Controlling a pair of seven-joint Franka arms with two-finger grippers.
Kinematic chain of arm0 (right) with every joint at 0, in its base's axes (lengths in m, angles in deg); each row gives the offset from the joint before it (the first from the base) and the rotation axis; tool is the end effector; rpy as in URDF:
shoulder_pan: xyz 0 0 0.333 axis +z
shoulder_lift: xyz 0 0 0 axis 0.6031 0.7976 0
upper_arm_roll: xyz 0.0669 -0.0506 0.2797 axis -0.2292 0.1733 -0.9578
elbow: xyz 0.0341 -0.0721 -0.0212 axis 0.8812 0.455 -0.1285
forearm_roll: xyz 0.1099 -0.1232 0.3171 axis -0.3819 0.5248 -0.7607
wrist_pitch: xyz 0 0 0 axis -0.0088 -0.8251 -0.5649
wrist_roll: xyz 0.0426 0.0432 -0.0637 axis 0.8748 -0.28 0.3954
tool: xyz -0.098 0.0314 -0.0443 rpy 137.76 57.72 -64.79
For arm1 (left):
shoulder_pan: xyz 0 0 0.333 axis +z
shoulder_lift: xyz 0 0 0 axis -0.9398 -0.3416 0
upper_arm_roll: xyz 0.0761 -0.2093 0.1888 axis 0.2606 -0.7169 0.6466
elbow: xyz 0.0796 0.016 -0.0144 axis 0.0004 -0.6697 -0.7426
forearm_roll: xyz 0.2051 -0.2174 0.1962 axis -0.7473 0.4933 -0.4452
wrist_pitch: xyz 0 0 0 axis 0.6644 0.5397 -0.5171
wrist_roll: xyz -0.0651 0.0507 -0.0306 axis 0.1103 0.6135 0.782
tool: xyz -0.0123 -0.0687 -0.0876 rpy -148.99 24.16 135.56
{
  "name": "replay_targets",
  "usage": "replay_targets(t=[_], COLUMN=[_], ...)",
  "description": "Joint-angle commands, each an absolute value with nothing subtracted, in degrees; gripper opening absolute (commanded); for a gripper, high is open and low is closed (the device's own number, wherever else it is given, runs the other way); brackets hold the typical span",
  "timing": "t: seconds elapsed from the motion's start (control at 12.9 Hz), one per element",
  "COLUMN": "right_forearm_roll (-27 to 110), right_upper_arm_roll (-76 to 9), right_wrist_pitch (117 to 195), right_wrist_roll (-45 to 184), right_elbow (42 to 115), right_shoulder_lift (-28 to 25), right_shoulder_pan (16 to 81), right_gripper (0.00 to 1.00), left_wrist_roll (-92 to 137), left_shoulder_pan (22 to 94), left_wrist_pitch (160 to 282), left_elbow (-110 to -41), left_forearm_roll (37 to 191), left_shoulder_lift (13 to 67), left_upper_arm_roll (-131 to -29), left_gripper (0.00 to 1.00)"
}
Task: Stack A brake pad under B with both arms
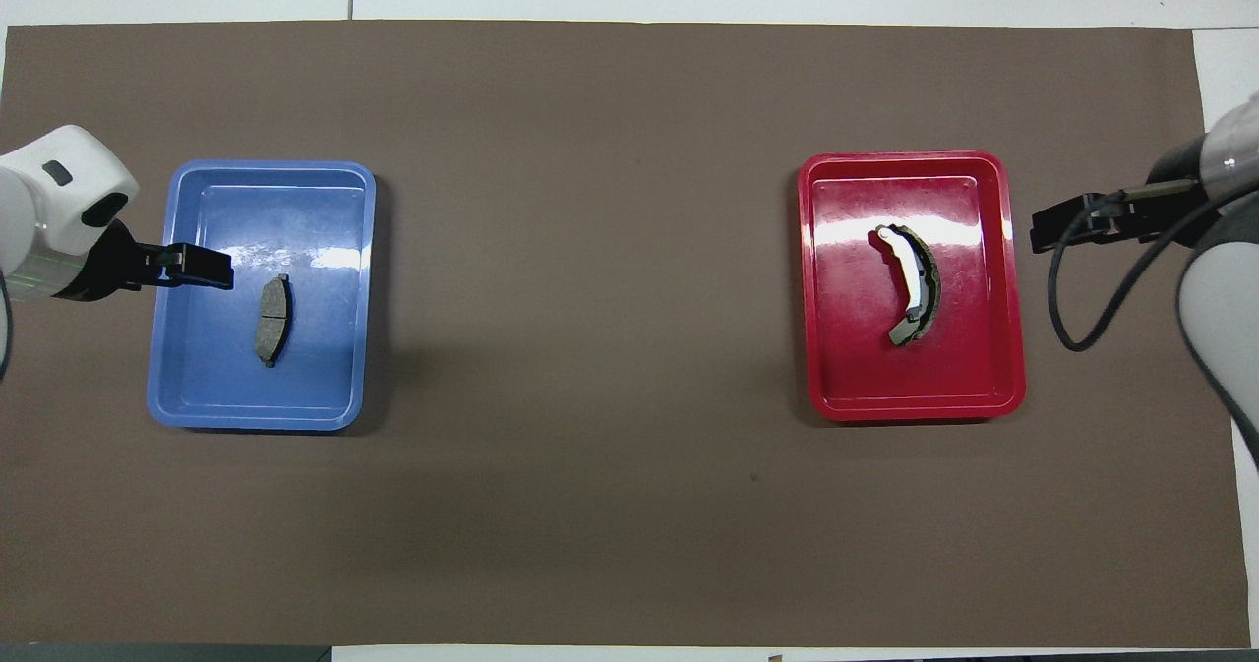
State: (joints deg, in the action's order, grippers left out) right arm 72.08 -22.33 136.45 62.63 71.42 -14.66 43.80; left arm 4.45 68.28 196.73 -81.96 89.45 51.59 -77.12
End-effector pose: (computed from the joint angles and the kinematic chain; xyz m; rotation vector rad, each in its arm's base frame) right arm 0.5355 0.0234 0.5403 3.1338 0.1137 -0.0126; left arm 0.5140 -0.0194 0.4546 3.1272 -0.1205 0.0205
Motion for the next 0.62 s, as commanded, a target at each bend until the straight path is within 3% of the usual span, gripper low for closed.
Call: replay_targets(t=[0.0, 0.23, 0.54], right_forearm_roll=[71.6, 70.5, 69.9], right_upper_arm_roll=[-22.4, -22.4, -22.4], right_wrist_pitch=[140.7, 144.6, 151.8], right_wrist_roll=[60.3, 60.3, 60.3], right_elbow=[71.8, 72.6, 79.6], right_shoulder_lift=[-11.2, -7.0, -7.0], right_shoulder_pan=[45.2, 45.3, 45.2], right_gripper=[0.99, 0.99, 0.99], left_wrist_roll=[3.1, 3.1, 2.1], left_shoulder_pan=[68.5, 68.5, 68.9], left_wrist_pitch=[208.0, 215.7, 221.2], left_elbow=[-89.7, -95.1, -97.6], left_forearm_roll=[89.7, 89.7, 89.7], left_shoulder_lift=[49.8, 46.9, 42.9], left_upper_arm_roll=[-76.9, -76.9, -76.9], left_gripper=[1.00, 1.00, 1.00])
